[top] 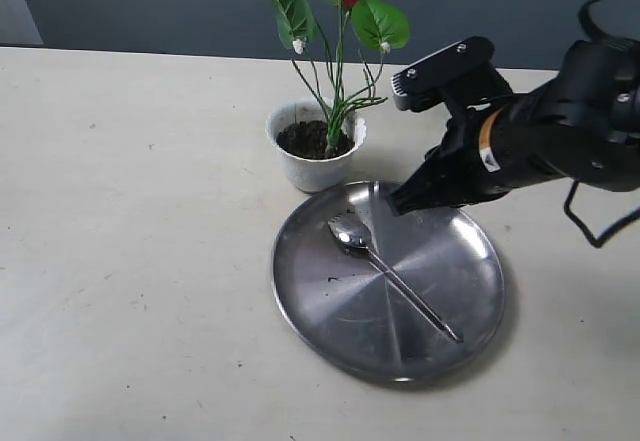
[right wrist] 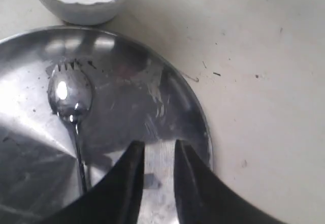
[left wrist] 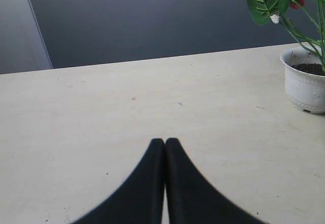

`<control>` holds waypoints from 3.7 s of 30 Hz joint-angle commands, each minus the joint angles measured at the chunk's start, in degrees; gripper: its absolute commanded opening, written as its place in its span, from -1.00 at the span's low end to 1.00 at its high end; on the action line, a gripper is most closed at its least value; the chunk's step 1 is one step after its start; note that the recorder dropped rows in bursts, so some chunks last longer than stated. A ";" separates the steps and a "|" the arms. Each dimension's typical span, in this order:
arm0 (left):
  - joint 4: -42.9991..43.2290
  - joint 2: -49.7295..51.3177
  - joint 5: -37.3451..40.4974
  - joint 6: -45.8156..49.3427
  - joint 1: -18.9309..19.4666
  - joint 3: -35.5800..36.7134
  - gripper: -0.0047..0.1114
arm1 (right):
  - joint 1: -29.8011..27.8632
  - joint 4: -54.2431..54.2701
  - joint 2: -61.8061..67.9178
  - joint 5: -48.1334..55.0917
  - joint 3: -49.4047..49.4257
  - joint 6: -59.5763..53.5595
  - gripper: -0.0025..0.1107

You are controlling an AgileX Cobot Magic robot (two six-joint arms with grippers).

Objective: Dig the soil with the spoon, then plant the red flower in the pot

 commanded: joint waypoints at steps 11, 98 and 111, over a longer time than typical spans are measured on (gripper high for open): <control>-0.09 -0.07 -0.79 -0.25 -0.31 -0.13 -0.91 | 0.15 11.54 -34.11 7.61 17.02 -0.84 -0.57; -0.09 -0.07 -0.79 -0.25 -0.31 -0.13 -0.91 | -39.28 10.92 -86.42 -17.91 50.16 3.26 -0.57; -0.09 -0.07 -0.79 -0.25 -0.31 -0.13 -0.91 | -39.28 10.92 -86.42 -17.91 50.16 3.26 -0.57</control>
